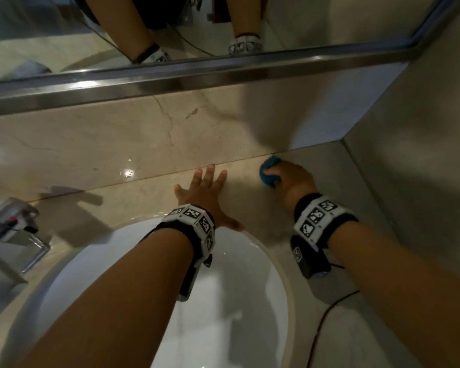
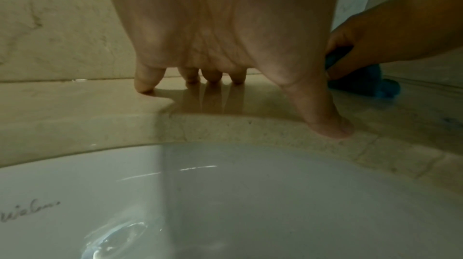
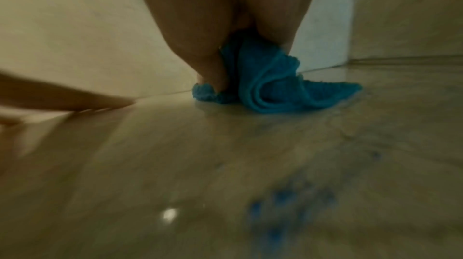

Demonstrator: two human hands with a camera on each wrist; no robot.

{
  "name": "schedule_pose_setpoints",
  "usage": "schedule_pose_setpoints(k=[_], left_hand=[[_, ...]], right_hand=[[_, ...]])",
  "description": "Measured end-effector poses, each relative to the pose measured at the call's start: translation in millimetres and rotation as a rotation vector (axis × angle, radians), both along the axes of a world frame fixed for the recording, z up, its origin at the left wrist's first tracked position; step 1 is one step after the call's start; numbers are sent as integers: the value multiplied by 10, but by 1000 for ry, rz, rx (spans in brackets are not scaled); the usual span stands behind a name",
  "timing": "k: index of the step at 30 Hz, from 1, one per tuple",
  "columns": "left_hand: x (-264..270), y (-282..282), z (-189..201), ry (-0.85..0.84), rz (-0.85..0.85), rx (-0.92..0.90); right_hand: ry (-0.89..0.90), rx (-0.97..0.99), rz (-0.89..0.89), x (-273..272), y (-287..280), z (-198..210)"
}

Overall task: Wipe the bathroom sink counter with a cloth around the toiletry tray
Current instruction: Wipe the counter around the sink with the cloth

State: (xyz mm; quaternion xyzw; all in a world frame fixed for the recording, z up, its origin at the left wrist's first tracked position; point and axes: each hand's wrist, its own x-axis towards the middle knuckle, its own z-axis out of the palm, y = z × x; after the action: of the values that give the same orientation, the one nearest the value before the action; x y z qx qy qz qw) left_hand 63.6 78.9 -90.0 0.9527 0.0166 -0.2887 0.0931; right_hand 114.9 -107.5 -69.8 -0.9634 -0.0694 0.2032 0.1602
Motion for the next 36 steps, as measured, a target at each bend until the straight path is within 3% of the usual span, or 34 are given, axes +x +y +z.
schedule_pose_setpoints(k=[5, 8, 12, 16, 20, 23, 31, 36], left_hand=[[43, 0, 36, -5, -3, 22], [33, 13, 39, 2, -2, 7], [19, 16, 21, -2, 10, -2], [25, 10, 15, -9, 13, 9], [30, 10, 15, -11, 2, 4], [28, 13, 9, -13, -7, -2], [42, 7, -8, -21, -6, 23], [26, 8, -17, -12, -16, 33]], right_hand=[[73, 270, 77, -521, 204, -102], [-9, 107, 126, -321, 28, -57], [39, 0, -67, 122, -131, -15], [83, -141, 103, -163, 78, -79], [126, 75, 155, -407, 27, -40], [-47, 191, 78, -238, -166, -37], [-83, 70, 299, -275, 100, -240], [-77, -65, 40, 28, 38, -209]])
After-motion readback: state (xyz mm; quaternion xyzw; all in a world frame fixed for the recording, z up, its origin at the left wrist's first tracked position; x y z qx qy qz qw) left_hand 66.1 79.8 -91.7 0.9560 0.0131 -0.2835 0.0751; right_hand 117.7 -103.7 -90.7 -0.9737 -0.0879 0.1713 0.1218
